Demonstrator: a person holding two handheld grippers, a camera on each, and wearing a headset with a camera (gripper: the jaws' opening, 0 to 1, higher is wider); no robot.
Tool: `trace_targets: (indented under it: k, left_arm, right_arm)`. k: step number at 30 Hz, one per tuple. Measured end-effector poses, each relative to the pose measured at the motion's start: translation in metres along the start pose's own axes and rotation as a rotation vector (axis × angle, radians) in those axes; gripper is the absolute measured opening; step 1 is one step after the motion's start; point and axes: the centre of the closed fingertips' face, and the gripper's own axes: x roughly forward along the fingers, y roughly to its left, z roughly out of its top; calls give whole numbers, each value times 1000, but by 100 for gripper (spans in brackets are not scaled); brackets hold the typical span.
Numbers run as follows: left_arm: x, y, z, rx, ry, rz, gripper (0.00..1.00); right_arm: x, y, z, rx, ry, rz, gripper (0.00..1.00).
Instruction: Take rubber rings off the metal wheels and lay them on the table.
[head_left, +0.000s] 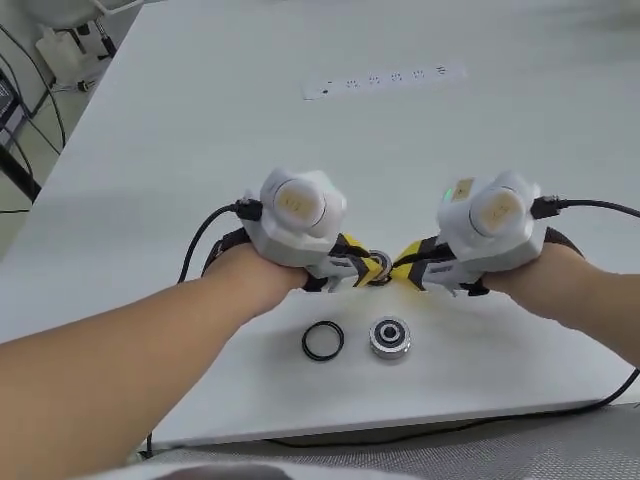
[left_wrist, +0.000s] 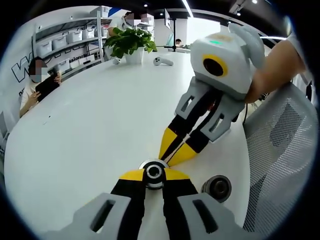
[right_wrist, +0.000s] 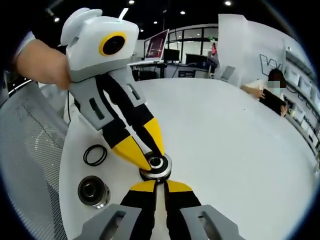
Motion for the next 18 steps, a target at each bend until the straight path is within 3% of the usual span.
trace_targets:
  k: [6, 14, 18]
  left_arm:
    - [0, 0, 0, -2, 3, 1, 7]
    - [0, 1, 0, -1, 5, 5, 7]
    - [1, 1, 0, 3, 5, 8, 7]
  right_arm:
    - [1, -1, -1, 191, -16, 33, 1]
    - [-1, 6, 1, 154, -15, 25, 0]
    - [-3, 5, 0, 236, -19, 23, 0]
